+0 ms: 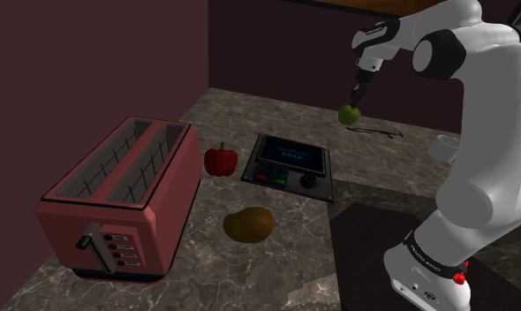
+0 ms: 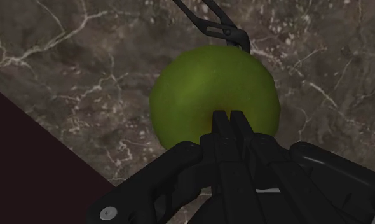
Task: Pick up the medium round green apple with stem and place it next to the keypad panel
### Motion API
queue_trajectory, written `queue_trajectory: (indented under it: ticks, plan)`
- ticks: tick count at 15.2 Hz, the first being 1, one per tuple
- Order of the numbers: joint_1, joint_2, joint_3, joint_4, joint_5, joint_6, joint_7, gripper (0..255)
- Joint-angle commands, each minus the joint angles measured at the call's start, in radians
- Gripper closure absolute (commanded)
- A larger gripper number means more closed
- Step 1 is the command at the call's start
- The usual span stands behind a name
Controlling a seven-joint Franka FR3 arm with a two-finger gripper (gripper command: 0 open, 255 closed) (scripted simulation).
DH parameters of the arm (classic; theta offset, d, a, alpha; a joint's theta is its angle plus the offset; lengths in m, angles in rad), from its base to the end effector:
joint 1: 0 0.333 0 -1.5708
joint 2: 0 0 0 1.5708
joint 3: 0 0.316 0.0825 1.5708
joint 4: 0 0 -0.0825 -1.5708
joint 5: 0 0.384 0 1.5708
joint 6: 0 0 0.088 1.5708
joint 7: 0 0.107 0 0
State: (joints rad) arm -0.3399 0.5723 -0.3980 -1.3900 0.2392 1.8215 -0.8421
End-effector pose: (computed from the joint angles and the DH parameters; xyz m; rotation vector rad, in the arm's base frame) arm 0.5629 -0.4143 0.3876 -3.0595 -0.1234 0.0878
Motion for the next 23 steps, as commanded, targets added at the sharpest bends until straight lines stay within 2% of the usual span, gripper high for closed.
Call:
queue_trajectory:
  ticks: [1, 3, 11, 23]
  plan:
    - [0.0, 0.0, 0.0, 0.0, 0.0, 0.0, 0.0, 255]
    - [0.0, 0.0, 0.0, -0.001, 0.0, 0.0, 0.0, 255]
    - [-0.006, -0.018, -0.006, 0.08, -0.01, -0.096, 0.01, 255]
    - [-0.03, -0.012, -0.008, 0.254, -0.011, -0.261, 0.023, 255]
